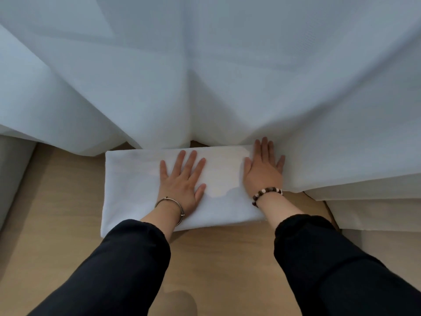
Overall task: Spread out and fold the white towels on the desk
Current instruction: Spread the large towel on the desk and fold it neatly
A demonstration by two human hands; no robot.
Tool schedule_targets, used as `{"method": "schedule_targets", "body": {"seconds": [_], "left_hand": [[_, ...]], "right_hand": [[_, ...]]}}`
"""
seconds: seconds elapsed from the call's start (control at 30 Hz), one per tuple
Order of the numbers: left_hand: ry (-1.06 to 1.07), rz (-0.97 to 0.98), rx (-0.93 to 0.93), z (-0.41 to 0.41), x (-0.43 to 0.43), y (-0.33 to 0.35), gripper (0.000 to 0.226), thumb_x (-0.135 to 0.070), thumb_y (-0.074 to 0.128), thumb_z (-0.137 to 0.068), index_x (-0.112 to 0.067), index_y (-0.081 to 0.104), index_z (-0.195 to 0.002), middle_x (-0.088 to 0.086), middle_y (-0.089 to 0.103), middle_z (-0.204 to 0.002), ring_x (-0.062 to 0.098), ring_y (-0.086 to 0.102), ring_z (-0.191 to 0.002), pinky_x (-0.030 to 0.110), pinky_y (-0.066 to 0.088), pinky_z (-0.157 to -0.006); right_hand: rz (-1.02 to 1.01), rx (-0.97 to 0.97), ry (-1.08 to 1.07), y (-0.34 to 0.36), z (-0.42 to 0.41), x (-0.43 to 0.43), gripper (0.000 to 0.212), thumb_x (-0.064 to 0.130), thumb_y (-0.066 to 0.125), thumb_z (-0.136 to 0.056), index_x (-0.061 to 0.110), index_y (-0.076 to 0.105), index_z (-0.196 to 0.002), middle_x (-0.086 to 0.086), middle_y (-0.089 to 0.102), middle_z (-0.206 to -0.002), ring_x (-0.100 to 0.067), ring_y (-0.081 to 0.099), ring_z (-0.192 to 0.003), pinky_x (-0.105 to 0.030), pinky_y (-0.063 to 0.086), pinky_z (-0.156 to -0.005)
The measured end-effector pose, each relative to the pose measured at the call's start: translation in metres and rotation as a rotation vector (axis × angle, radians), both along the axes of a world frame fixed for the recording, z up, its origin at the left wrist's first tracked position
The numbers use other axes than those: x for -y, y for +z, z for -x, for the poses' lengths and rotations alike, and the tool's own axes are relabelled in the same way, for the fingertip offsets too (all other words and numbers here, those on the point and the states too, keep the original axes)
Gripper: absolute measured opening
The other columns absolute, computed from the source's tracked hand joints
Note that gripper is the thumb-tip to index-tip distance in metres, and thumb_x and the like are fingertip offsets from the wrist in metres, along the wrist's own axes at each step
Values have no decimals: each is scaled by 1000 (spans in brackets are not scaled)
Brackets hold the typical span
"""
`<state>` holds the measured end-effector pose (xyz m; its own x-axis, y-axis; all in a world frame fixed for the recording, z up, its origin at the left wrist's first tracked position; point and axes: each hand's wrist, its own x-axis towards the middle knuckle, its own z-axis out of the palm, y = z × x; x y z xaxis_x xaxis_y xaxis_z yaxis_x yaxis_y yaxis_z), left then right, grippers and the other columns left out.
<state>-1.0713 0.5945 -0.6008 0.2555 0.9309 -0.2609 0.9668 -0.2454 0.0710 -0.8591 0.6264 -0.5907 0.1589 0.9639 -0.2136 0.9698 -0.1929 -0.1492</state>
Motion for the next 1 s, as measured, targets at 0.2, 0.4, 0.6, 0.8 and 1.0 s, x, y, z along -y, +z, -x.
{"method": "schedule_targets", "body": {"seconds": [0.2, 0.4, 0.6, 0.8, 1.0], "left_hand": [[-76, 9, 16, 17, 1, 1, 60, -46, 7, -93, -31, -30, -137, -7, -25, -154, 17, -20, -143, 51, -10, -111], [181, -1, 6, 63, 9, 30, 61, -34, 31, -96, -27, 4, -151, 0, -11, -159, 22, -14, -144, 53, -6, -111], [382, -10, 3, 118, 36, 19, 63, -43, 22, -97, -28, -9, -149, -4, -40, -142, 13, -38, -131, 57, 0, -111], [358, -16, 240, 128, 25, -7, 67, -41, 29, -95, -23, -4, -150, -4, -32, -148, 13, -31, -136, 44, 10, -115], [750, -27, 942, 143, 41, 6, 70, -18, 46, -95, -20, 2, -150, -8, -8, -155, 7, -6, -143, 28, 4, -117]], "right_hand": [[66, 53, 218, 0, 6, 31, 58, 36, 18, -99, 23, -3, -152, 0, -10, -159, -16, -11, -146, -48, -8, -115], [7, -60, 224, 17, 78, 29, 59, 35, 20, -99, 16, 4, -152, -4, -5, -160, -20, -7, -146, -44, -11, -113], [90, -12, 689, 2, 151, 28, 60, 42, 21, -99, 30, -7, -151, 7, -24, -154, -13, -24, -141, -43, -18, -111], [35, 73, 560, -11, 162, 21, 62, 39, 23, -95, 27, 1, -152, 2, -9, -159, -13, -15, -144, -43, -12, -113], [61, 43, 544, 5, 205, 26, 62, 35, 25, -96, 19, 3, -152, -6, -7, -159, -21, -10, -146, -45, -14, -112]]}}
